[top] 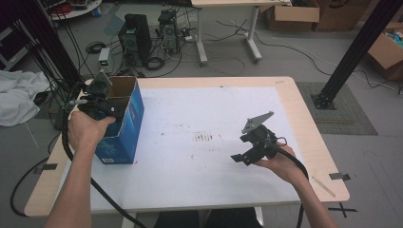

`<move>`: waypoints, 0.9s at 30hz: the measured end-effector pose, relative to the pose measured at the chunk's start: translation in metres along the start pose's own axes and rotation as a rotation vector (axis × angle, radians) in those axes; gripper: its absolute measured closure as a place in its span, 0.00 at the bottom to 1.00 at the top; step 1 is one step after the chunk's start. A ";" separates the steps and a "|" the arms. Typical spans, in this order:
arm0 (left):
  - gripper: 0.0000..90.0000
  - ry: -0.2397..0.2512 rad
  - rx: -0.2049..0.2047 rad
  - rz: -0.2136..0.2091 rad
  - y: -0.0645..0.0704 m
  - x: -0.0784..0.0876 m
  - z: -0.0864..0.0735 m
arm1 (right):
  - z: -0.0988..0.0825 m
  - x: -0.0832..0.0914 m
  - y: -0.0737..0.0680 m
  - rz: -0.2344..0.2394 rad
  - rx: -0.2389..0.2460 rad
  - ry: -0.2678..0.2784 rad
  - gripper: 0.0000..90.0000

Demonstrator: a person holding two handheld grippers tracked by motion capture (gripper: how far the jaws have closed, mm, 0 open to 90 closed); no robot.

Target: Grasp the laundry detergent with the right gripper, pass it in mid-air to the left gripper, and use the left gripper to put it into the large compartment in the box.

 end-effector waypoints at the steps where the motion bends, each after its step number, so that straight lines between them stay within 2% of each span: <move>1: 0.43 -0.005 -0.002 0.002 -0.001 -0.002 -0.001 | 0.000 0.000 0.000 0.000 0.000 -0.001 0.20; 10: 0.43 -0.016 -0.004 0.008 -0.003 -0.010 -0.004 | -0.001 0.000 0.000 -0.001 -0.003 -0.005 0.20; 27: 0.42 -0.019 0.001 -0.001 -0.005 -0.010 -0.003 | -0.001 -0.003 -0.002 0.003 -0.005 -0.010 0.21</move>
Point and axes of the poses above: each handheld gripper's, and its own axes: x roughly backward along the jaws, z roughly out of its top, y roughly to its right, the point moved 1 cm from there along -x, roughly forward along the jaws, and after that the axes turned 12 degrees about x, right-handed, at the moved point
